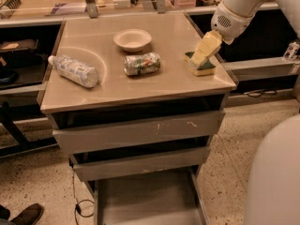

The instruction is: Place sponge into bottom drawer

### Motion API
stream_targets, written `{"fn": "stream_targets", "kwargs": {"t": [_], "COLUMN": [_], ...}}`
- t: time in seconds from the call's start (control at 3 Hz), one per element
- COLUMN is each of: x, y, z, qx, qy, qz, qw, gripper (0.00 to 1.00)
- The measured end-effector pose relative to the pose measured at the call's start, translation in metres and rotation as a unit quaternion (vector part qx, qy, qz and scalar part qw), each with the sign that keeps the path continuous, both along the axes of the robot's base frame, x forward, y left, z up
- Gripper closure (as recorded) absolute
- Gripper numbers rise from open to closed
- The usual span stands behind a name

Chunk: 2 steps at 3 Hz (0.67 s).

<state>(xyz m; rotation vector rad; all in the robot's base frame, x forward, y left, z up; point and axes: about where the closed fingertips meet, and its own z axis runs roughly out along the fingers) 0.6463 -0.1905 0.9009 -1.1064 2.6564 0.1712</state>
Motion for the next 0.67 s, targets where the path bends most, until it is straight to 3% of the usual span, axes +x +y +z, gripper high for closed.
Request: {"fn": "stream_targets", "kwargs": {"t": [0.67], "x": [0.043], "y": [0.023], "z": [-0.021], "qx": [0.007], "qy": [0.015], "qz": [-0.021], "qw": [0.9996], "gripper": [0.00]}}
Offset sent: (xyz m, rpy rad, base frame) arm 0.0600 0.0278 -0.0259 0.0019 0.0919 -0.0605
